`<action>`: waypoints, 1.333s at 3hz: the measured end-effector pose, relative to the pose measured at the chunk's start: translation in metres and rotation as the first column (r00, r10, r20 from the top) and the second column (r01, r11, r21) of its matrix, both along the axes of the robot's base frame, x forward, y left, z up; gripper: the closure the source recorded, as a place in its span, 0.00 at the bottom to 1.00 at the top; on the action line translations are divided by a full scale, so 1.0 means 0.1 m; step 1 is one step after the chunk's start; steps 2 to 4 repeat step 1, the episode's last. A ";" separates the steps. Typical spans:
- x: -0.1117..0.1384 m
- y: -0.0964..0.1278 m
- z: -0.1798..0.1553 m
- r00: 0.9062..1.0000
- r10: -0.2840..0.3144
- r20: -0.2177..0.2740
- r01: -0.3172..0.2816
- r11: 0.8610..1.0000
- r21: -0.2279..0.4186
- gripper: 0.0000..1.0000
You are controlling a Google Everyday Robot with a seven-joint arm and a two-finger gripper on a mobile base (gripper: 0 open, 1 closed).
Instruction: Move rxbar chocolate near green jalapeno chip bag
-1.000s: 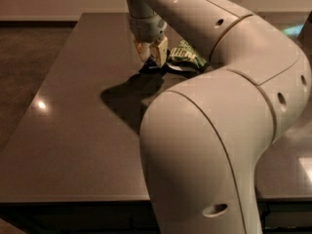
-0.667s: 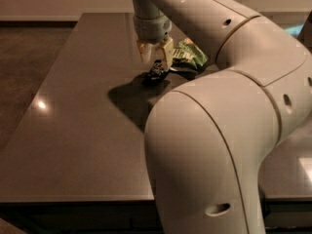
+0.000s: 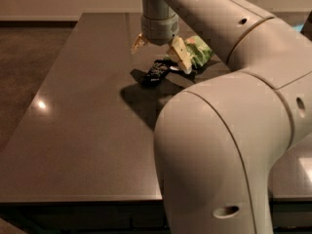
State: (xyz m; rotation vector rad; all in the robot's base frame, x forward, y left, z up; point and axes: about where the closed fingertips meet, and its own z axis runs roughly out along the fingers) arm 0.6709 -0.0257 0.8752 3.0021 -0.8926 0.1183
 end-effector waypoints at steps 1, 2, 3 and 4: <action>0.08 0.05 -0.02 1.000 0.002 0.026 -0.003 1.000 0.018 0.00; 0.08 0.05 -0.02 1.000 0.002 0.026 -0.003 1.000 0.018 0.00; 0.08 0.05 -0.02 1.000 0.002 0.026 -0.003 1.000 0.018 0.00; 0.08 0.05 -0.02 1.000 0.002 0.026 -0.003 1.000 0.018 0.00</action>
Offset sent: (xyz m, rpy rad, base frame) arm 0.0000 0.0000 0.0000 0.0000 0.0000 0.0000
